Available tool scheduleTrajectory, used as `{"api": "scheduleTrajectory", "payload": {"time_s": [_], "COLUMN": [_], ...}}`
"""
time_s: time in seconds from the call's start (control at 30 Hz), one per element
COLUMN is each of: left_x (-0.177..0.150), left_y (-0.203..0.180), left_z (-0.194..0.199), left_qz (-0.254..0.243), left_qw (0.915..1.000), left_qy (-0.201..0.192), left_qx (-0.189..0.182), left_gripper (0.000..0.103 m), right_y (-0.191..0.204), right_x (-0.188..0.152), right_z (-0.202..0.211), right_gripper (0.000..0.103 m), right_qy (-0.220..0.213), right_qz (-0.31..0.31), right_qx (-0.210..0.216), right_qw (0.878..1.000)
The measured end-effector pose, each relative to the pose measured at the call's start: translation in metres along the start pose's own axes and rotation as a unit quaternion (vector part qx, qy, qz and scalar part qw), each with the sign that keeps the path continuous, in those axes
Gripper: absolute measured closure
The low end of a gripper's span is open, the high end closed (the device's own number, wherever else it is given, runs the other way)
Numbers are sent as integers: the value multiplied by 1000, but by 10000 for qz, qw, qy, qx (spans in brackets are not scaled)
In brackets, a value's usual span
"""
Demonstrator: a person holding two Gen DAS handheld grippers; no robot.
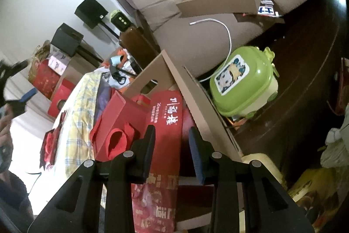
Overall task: Organize objects
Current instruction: 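Move both open grippers back over the red printed KFC bag on the table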
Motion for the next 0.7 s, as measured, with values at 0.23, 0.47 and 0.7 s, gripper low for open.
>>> {"api": "scheduleTrajectory", "payload": {"time_s": [0.23, 0.47, 0.7], "left_x": [-3, -29, -59], "left_y": [69, 147, 229], "left_z": [87, 132, 126], "left_qz": [-79, -57, 768], "left_qw": [9954, 9881, 9899], "left_qy": [-421, -518, -462], "left_qx": [852, 1446, 1100], "left_gripper": [17, 17, 19], "right_y": [22, 92, 165], "right_x": [-2, -8, -20], "right_z": [-1, 2, 29], "right_gripper": [69, 61, 41], "right_qy": [48, 135, -49], "right_qz": [370, 1366, 2211], "right_qx": [-87, -89, 180], "right_qw": [9993, 9905, 9751]}}
Point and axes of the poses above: each gripper's, at about its wrist camera, not at the fingertips, and z roughly against the way its jaws point, y to its left, x to its top, the point moved 1 cm from there along -z, roughly the way its jaws point, and after that the axes turned 13 degrees about y, right-handed, at the moved point
